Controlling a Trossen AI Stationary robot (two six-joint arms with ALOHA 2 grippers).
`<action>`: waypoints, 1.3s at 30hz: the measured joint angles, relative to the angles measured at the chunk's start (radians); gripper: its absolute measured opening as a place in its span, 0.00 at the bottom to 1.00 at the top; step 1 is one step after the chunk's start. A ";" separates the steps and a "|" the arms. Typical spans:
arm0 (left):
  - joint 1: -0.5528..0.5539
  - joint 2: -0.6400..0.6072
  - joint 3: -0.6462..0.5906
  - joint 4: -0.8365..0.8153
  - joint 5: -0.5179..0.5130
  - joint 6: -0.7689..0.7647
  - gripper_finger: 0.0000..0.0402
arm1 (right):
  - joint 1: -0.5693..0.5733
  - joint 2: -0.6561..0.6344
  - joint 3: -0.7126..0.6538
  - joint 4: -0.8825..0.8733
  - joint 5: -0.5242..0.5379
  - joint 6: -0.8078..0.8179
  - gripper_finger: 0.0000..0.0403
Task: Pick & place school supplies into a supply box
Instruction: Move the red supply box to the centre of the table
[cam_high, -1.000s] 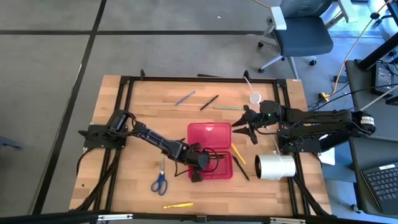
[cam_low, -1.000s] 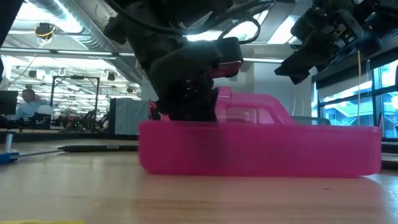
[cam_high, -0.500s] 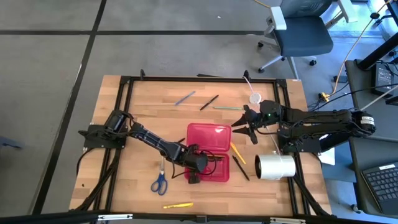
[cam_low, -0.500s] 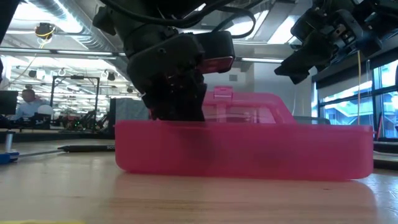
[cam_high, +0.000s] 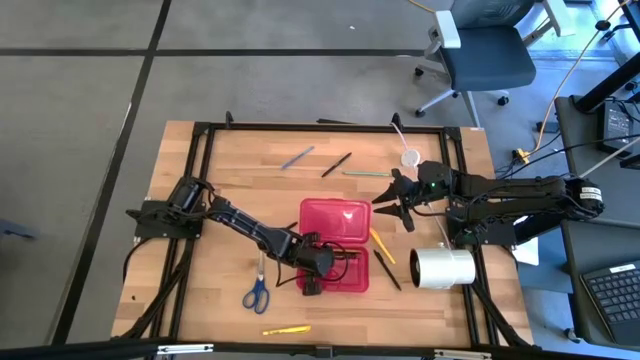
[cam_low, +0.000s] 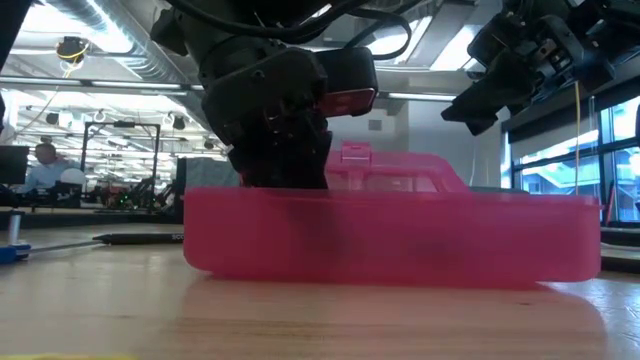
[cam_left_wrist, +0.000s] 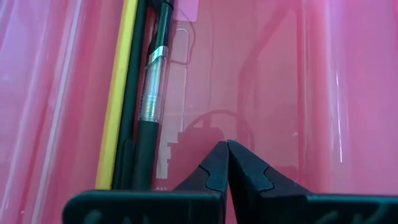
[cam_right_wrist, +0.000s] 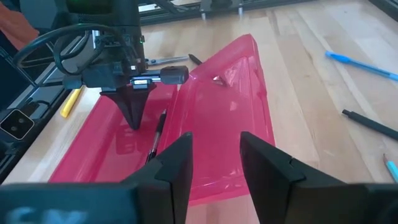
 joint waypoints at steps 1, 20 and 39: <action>0.000 0.000 0.000 0.000 0.004 0.000 0.00 | 0.000 0.000 0.000 0.000 0.000 0.000 0.34; 0.010 -0.002 0.001 0.001 0.040 0.000 0.35 | 0.098 0.000 0.001 0.008 0.063 -0.049 0.34; -0.017 -0.049 0.002 -0.001 -0.041 0.019 0.36 | 0.097 0.000 0.001 0.017 0.062 -0.071 0.34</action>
